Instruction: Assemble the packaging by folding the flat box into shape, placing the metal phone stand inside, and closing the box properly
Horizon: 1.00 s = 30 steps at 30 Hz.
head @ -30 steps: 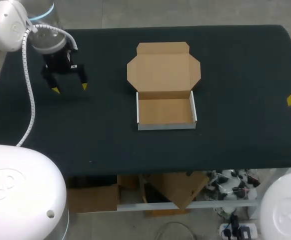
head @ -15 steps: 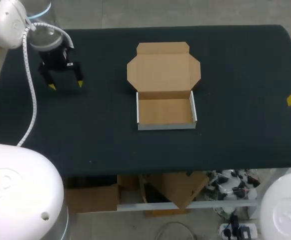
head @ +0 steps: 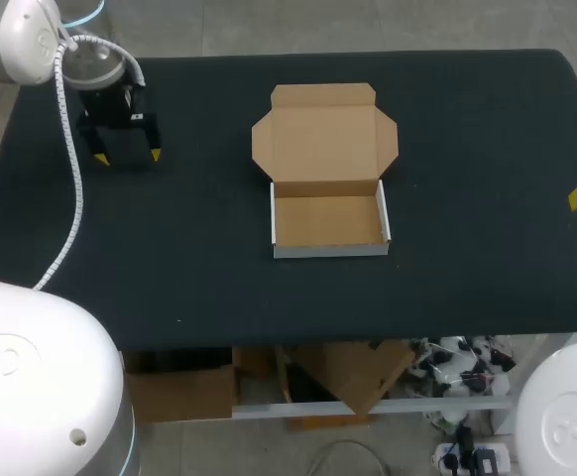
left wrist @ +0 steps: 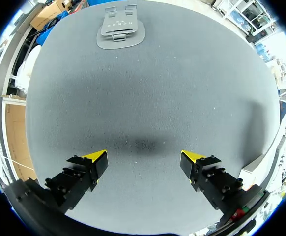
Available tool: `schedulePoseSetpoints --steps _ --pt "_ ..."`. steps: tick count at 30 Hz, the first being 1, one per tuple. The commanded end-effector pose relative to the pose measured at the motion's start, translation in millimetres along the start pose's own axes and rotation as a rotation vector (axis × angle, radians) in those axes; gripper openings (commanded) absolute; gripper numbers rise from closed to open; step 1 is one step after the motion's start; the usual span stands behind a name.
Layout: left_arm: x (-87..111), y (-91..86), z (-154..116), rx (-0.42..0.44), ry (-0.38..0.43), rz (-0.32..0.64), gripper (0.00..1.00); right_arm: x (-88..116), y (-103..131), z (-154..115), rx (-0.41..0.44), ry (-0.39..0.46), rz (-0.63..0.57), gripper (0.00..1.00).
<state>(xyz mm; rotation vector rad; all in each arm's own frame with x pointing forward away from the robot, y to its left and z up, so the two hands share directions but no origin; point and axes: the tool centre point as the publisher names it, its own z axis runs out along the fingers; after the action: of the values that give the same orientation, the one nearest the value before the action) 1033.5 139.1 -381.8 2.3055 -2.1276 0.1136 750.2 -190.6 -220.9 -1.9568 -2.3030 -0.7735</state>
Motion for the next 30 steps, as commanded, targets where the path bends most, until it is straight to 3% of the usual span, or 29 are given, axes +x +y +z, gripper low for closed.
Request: schedulePoseSetpoints --steps 1,30 --pt "-2.6 -12.5 4 -0.017 -0.006 -0.002 1.00 0 -1 -1 0.001 0.000 0.000 1.00" --pt "-25.3 -58.3 13 0.009 -0.008 -0.003 1.00 0 -1 -1 0.001 0.000 0.000 1.00"
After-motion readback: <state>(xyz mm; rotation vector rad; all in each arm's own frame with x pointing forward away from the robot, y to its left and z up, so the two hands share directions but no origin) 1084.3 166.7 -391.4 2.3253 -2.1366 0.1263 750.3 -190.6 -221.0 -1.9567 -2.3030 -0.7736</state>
